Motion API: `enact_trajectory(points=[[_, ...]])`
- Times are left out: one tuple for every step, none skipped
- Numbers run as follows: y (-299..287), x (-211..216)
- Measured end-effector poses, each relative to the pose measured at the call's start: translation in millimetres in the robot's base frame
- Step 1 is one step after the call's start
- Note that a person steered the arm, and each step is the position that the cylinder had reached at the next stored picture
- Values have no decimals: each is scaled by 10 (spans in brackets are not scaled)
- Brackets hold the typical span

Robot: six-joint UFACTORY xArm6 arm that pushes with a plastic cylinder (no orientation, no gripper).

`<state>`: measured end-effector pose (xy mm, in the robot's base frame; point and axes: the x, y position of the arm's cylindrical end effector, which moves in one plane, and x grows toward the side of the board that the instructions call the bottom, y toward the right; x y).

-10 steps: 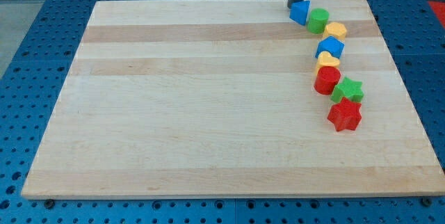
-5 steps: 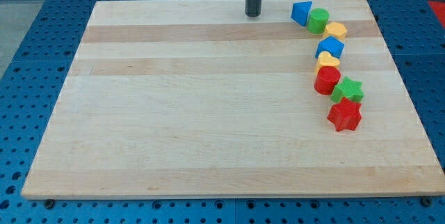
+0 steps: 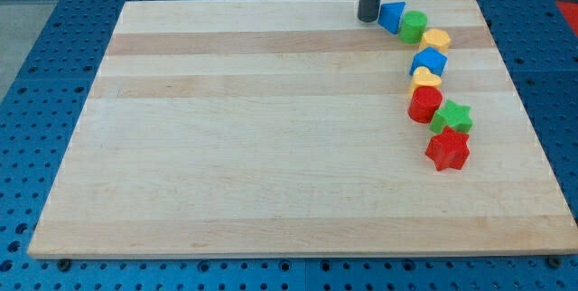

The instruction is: Push blue triangle top of green circle

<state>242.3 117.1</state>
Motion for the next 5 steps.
enact_trajectory(points=[[143,-4],[212,-26],[220,-55],[220,-102],[279,-121]])
